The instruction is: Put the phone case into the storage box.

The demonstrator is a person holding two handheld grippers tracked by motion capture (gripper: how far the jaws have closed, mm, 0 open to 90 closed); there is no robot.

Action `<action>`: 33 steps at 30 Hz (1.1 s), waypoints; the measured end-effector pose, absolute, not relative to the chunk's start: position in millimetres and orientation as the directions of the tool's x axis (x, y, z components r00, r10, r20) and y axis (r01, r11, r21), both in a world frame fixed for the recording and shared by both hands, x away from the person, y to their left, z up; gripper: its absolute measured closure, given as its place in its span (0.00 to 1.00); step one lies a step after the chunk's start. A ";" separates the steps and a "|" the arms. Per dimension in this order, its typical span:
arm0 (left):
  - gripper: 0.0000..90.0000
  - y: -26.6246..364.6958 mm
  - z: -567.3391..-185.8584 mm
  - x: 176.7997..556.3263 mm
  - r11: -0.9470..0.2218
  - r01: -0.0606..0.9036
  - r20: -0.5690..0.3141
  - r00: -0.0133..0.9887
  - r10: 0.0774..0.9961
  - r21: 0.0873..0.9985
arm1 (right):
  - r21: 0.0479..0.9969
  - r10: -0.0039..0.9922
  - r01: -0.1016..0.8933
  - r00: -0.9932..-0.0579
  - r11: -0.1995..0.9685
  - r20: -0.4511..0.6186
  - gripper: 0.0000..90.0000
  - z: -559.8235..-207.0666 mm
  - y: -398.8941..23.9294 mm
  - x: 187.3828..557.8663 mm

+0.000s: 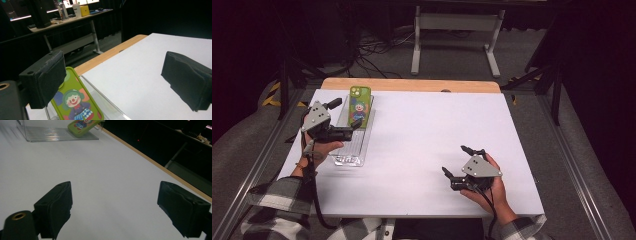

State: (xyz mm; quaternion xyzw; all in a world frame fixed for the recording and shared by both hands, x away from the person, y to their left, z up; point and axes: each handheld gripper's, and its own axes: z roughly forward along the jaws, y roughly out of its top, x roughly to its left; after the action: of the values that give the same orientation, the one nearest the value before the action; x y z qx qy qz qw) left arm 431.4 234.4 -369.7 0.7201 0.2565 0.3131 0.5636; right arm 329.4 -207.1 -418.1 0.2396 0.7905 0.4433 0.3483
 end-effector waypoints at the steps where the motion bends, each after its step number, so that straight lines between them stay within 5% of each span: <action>1: 0.07 234.1 -369.9 430.5 -0.227 0.012 0.159 0.675 0.720 0.974 | 0.867 0.686 0.070 -0.644 0.494 -0.339 0.15 -418.0 -207.1 329.3; 33: 0.05 222.9 -373.4 394.9 -0.227 -0.009 0.165 0.714 0.680 0.974 | 0.871 0.692 0.052 -0.632 0.488 -0.349 0.14 -415.4 -206.7 327.2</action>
State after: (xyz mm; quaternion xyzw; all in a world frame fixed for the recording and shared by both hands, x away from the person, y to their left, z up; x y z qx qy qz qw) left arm 394.9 222.9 -373.4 0.7240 0.2318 0.2988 0.5769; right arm 327.2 -206.7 -415.4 0.2369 0.7850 0.4472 0.3574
